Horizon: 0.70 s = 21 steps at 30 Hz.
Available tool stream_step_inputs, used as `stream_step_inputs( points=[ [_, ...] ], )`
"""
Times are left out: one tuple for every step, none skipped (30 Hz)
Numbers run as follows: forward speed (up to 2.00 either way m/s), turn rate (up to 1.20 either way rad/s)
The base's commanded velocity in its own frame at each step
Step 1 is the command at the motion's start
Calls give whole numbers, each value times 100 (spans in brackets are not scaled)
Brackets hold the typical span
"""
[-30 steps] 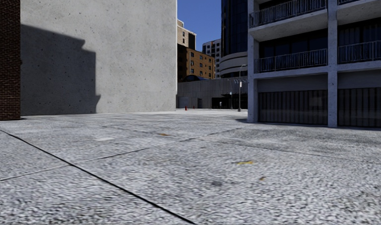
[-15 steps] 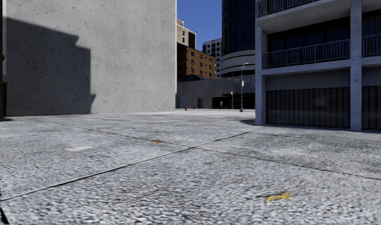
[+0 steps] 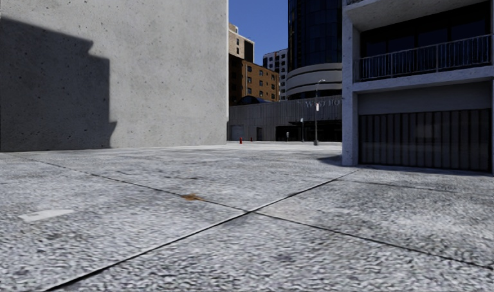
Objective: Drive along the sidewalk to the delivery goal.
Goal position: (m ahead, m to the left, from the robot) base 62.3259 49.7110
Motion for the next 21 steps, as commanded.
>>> stream_step_inputs(
  points=[
    [200,0],
    [200,0],
    [200,0],
    [200,0],
    [200,0],
    [200,0],
    [200,0],
    [200,0],
    [200,0],
    [200,0],
    [200,0],
    [200,0],
    [200,0],
    [200,0],
    [200,0],
    [200,0],
    [200,0],
    [200,0],
    [200,0],
    [200,0],
    [200,0]
  ],
)
